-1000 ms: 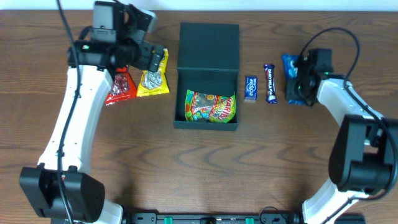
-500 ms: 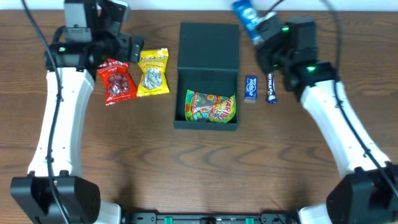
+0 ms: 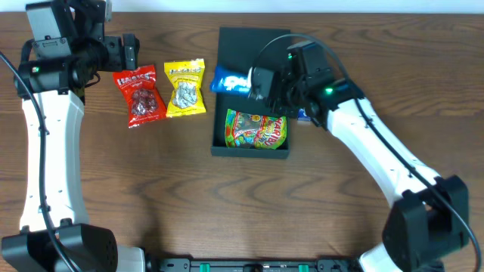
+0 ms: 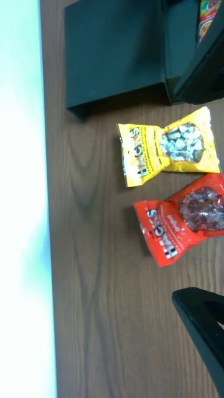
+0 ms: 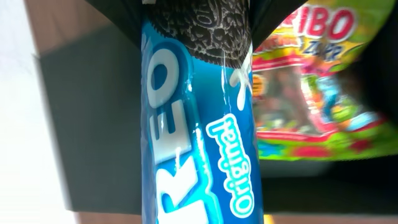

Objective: Pack container
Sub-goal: 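Carry the Oreo pack with right gripper and drop it into box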

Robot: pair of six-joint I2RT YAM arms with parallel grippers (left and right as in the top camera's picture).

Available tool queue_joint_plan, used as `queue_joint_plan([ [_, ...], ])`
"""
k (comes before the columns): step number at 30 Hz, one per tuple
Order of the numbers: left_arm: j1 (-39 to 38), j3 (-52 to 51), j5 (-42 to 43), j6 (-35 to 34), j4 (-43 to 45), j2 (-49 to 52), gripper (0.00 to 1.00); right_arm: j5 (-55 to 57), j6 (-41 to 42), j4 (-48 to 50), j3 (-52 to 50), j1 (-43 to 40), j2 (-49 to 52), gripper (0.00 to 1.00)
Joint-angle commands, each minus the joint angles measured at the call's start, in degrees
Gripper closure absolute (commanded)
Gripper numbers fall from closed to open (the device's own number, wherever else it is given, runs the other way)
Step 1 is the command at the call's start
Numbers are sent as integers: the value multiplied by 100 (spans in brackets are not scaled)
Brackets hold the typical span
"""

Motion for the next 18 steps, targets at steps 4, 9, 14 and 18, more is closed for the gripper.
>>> queue_joint_plan([
  [4, 26, 111, 140, -57, 13, -79, 5, -289, -496, -212, 15, 68, 372, 99],
  [9, 26, 111, 142, -57, -2, -79, 5, 170, -498, -151, 15, 68, 538, 99],
  [14, 26, 111, 160, -57, -2, -76, 5, 221, -494, -55, 15, 68, 538, 80],
  [18, 26, 111, 247, -57, 0, -79, 5, 221, -490, 28, 15, 68, 538, 1],
])
